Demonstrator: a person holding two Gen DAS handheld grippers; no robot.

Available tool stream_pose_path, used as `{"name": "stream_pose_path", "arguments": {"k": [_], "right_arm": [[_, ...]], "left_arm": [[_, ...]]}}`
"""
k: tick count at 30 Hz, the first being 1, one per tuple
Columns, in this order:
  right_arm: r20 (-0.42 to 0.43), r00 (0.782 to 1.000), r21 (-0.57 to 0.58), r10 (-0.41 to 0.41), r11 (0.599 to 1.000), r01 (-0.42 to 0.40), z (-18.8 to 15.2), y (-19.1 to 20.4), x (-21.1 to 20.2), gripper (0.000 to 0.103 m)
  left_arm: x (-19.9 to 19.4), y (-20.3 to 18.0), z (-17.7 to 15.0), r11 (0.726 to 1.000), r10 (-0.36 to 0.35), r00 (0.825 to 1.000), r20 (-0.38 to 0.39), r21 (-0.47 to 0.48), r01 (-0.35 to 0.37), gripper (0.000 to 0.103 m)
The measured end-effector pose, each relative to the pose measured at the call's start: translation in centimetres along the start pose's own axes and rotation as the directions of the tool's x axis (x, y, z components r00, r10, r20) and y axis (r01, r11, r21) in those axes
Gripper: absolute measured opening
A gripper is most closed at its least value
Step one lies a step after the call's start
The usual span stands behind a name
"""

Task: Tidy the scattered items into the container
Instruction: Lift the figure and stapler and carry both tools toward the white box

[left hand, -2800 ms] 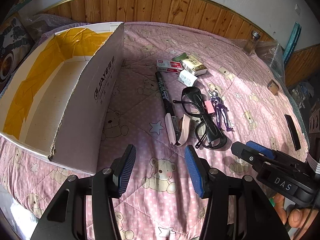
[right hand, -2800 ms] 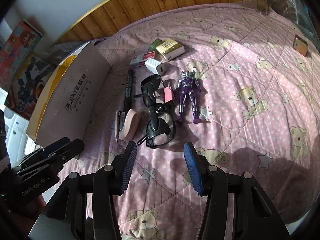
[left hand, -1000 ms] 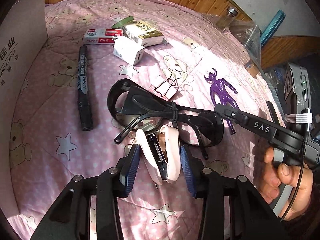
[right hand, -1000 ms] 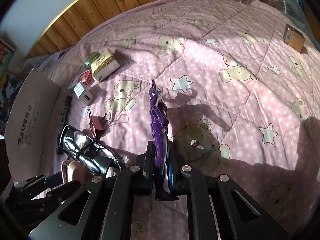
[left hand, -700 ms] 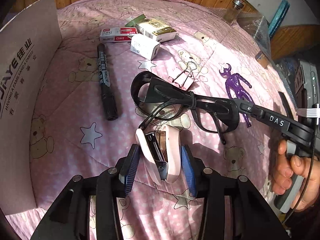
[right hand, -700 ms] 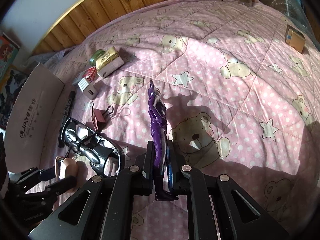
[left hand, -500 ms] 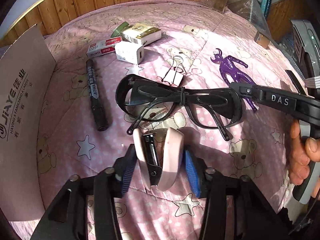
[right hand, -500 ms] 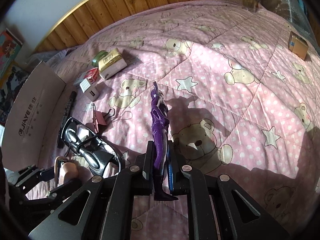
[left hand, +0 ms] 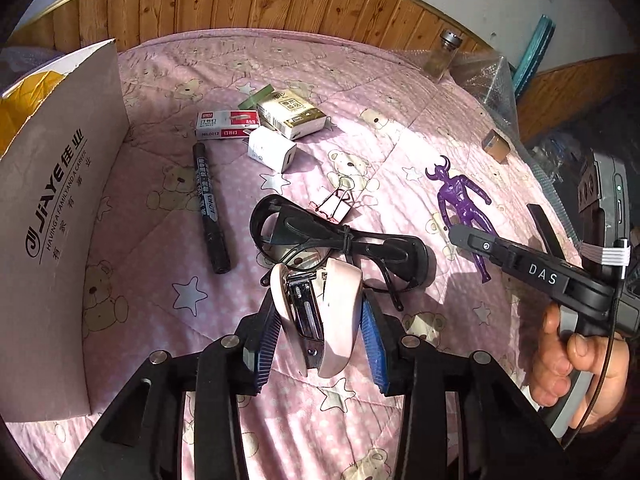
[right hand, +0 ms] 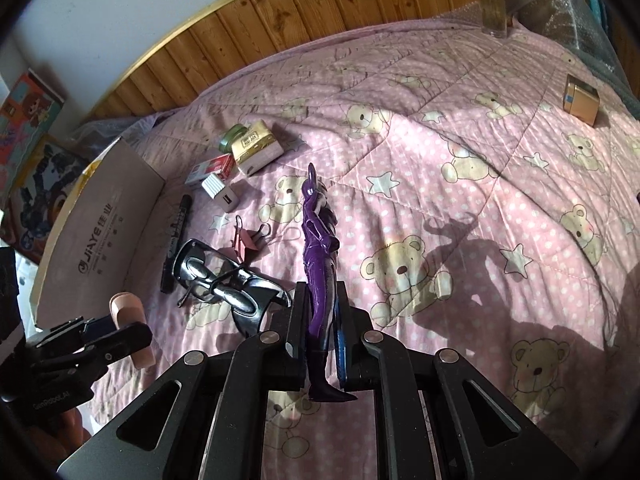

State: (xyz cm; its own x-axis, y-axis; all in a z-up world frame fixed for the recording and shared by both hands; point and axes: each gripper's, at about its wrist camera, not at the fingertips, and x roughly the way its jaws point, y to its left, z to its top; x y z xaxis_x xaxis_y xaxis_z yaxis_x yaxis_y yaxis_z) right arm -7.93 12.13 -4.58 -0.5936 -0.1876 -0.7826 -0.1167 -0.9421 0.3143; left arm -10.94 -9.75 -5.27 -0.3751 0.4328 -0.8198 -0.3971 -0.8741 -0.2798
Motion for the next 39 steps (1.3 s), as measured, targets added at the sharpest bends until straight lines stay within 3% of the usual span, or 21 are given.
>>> {"name": "stream_pose_path", "arguments": {"k": [13,21,28,39], "right_arm": [[0.028,0.999,-0.128,0.025,0.992,-0.021,0.2,5.0,-2.7,0.011],[0.016,0.997,-0.227,0.07,0.972,-0.064,0.7,9.1,-2.9,0.011],[0.008,0.995,-0.28,0.099,0.956,-0.093,1.5,12.0,-3.1,0.011],[-0.018,0.993,-0.334,0.116,0.936,-0.115,3.0,15.1,-3.0,0.011]], "left_arm": [[-4.4,1.5,0.6,0.997,-0.038,0.993,0.11,-0.069,0.046,0.04],[-7.0,3.6,0.8,0.992,0.004,0.988,0.157,-0.124,0.016,0.04],[-10.2,5.3,1.6,0.988,0.007,0.972,0.234,-0.154,0.03,0.04],[-12.3,7.4,2.0,0.981,0.004,0.96,0.281,-0.189,0.051,0.04]]}}
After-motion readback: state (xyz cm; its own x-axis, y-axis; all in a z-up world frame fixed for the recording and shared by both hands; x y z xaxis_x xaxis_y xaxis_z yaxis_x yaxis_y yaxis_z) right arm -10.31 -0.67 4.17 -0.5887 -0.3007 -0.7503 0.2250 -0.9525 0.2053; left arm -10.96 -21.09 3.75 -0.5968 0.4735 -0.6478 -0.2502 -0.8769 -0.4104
